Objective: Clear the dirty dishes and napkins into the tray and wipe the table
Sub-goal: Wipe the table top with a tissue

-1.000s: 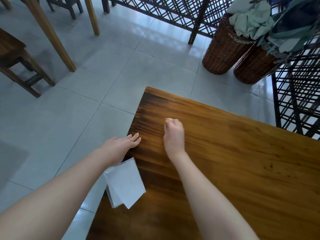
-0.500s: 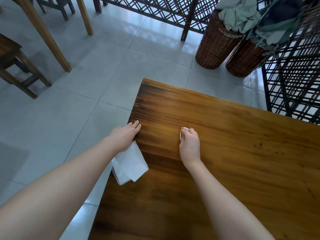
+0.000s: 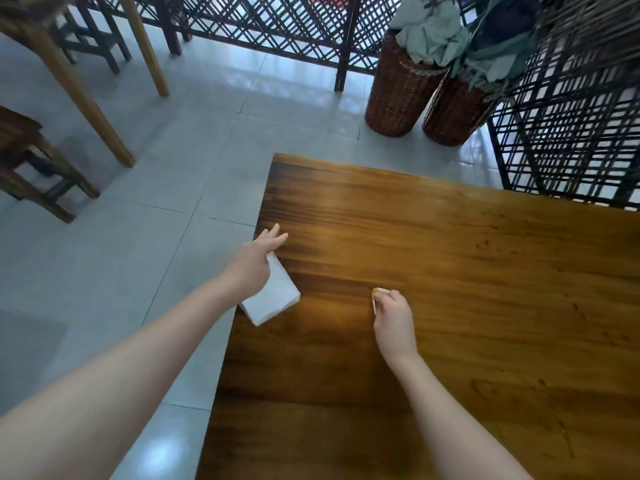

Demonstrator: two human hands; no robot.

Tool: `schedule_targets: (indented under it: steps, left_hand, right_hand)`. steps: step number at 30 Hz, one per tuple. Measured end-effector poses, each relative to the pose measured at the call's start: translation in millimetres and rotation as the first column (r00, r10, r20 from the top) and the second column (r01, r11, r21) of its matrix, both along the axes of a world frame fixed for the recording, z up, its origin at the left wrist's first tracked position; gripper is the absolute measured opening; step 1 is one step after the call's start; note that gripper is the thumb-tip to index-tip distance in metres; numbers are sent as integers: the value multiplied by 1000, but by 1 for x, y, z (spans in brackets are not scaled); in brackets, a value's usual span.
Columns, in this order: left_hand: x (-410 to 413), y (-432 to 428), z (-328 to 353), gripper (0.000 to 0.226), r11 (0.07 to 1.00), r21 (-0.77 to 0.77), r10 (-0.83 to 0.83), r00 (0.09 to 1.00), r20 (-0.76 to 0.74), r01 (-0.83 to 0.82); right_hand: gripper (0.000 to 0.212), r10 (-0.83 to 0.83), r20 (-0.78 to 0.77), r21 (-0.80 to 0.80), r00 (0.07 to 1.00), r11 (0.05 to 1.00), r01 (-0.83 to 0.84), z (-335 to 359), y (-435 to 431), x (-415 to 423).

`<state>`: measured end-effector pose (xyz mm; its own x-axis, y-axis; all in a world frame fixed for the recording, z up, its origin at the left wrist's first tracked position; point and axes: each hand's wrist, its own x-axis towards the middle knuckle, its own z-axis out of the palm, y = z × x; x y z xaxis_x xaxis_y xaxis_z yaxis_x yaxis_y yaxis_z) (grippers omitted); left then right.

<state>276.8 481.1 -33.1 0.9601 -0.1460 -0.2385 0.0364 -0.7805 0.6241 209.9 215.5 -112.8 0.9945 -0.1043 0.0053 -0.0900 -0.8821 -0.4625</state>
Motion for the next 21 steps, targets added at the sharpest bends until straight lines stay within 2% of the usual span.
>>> schedule_targets:
  steps: [3, 5, 9, 12, 14, 17, 19, 21]
  left_hand:
    - [-25, 2, 6, 70, 1000, 22, -20, 998, 55, 18]
    - [-45, 3, 10, 68, 999, 27, -28, 998, 59, 26]
    - [-88, 4, 13, 64, 1000, -5, -2, 998, 62, 3]
    - [-122, 6, 5, 60, 998, -65, -15, 999, 37, 17]
    - [-148, 9, -6, 58, 996, -84, -42, 999, 2, 42]
    - [-185, 12, -24, 59, 990, -78, -117, 992, -43, 113]
    - [-203, 12, -33, 61, 987, -77, -150, 986, -79, 144]
    - [-216, 10, -39, 60, 984, -62, -173, 979, -108, 167]
  right_hand:
    - [27, -93, -8, -22, 996, 995, 93, -4, 11, -25]
    - [28, -75, -4, -19, 997, 997, 75, -6, 32, -48]
    - [35, 125, -6, 18, 992, 992, -125, -9, 81, -101]
    - [34, 313, -19, 9, 950, 950, -313, -5, 99, -140]
    - [32, 352, -38, -2, 935, 936, -352, -2, 90, -158]
    - [36, 214, -36, -40, 976, 976, -216, 0, 62, -174]
    - [35, -11, -64, -40, 998, 999, 8, 4, 42, -181]
    - [30, -269, -121, 23, 955, 961, 274, 11, 24, -184]
